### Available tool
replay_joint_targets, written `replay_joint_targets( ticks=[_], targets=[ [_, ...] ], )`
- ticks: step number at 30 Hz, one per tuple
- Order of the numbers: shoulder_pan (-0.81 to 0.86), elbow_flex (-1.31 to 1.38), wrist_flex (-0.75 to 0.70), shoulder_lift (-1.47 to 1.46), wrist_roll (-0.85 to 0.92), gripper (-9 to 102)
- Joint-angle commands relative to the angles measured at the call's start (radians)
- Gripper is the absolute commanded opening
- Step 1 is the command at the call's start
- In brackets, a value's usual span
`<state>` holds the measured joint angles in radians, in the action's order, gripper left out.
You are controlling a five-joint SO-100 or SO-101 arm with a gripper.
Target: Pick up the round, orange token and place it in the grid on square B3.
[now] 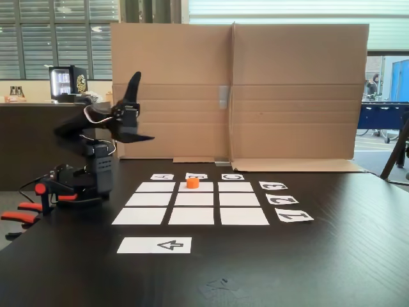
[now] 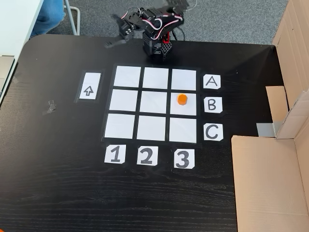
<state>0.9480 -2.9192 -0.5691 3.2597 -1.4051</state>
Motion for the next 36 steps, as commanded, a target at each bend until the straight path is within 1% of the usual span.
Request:
replay_joint_targets(
  ticks=[1,3,7,9,11,13,17,36],
  targets=[
    [0.195,-0.071,0.011,0.069,-0.012,22],
    [0.305,-0.087,-0.005,0.069,-0.012,-1],
    [0.495,-0.127,-0.037,0.067,-0.067,-1],
    [0.575,-0.133,-0.097,0.067,-0.072,-1],
    [0.641,-0.132,-0.146,0.069,-0.075,-1],
    [0.673,-0.13,-0.155,0.071,-0.077,-1],
    [0.693,-0.129,-0.158,0.071,-0.095,-1],
    [0.687,-0.129,-0.156,0.069,-0.094,-1]
  ],
)
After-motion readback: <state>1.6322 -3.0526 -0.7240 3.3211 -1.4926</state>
